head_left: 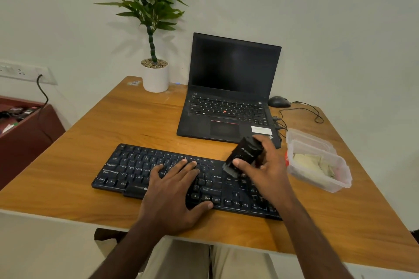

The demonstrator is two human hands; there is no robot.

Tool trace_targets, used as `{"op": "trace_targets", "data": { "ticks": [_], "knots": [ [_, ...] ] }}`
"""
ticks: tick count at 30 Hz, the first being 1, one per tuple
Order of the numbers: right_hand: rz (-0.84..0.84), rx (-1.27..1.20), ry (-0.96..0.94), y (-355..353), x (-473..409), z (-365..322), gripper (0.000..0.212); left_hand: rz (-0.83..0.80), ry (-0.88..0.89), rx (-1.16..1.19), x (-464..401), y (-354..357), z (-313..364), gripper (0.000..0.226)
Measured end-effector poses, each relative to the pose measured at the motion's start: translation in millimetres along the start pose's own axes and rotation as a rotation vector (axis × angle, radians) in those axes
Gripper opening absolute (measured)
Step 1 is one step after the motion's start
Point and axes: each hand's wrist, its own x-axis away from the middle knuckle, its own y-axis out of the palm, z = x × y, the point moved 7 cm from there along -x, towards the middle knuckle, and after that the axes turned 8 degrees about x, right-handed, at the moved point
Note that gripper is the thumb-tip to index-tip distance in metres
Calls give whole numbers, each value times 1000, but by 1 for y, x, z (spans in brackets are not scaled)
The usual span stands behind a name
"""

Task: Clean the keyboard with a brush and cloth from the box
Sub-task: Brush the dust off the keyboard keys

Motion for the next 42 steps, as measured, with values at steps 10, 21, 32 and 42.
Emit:
{"op": "trace_targets", "data": {
  "ticks": [10, 21, 32, 42],
  "knots": [
    [-6, 303, -37, 19, -10, -11, 56, 3, 8, 9, 1, 0, 1, 90],
    [-46, 198, 72, 9, -4, -6, 73, 0, 13, 19, 1, 1, -1, 89],
    [-332, 109, 52, 5, 1, -6, 70, -2, 12, 16, 0, 2, -2, 89],
    [-73, 205, 25, 11, -6, -4, 68, -2, 12, 10, 0, 1, -1, 89]
  ]
}}
